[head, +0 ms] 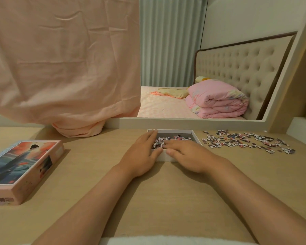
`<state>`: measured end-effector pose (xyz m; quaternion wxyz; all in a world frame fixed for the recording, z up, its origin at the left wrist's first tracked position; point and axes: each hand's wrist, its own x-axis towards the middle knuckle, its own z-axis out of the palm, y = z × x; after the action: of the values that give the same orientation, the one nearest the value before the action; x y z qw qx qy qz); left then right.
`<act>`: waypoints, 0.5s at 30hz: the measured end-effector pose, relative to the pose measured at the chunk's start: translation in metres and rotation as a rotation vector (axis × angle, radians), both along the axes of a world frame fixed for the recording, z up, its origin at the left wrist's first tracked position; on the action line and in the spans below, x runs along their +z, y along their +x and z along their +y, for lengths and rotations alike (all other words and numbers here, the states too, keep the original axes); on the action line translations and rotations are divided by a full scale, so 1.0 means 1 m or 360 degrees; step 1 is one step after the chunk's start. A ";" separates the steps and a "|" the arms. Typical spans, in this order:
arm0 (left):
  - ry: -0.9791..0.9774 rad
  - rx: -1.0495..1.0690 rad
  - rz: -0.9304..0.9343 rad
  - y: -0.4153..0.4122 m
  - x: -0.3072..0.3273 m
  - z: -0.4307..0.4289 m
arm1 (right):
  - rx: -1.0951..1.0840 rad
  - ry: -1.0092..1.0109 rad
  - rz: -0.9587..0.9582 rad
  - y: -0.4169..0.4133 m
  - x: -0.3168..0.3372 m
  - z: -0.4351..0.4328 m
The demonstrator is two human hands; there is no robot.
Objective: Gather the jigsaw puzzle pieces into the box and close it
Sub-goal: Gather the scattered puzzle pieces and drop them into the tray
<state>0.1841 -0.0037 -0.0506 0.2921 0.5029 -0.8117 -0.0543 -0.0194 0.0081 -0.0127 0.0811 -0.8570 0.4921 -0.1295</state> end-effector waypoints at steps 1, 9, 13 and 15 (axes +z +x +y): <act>0.0068 -0.0013 0.0003 0.000 -0.001 0.000 | -0.0003 0.0028 0.0054 0.002 0.000 -0.001; -0.0177 0.0012 -0.0283 0.001 0.006 -0.001 | -0.0262 -0.0094 -0.0025 -0.008 0.001 -0.011; -0.0109 -0.0185 -0.0445 -0.014 0.019 -0.003 | -0.0298 -0.0092 0.0277 -0.008 0.002 -0.003; -0.0044 -0.0152 -0.0551 -0.018 0.021 -0.008 | -0.0335 -0.0073 0.0414 -0.006 0.001 -0.003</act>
<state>0.1656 -0.0117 -0.0293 0.1521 0.4614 -0.8735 0.0305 -0.0257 0.0047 -0.0118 -0.0170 -0.8119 0.5824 -0.0365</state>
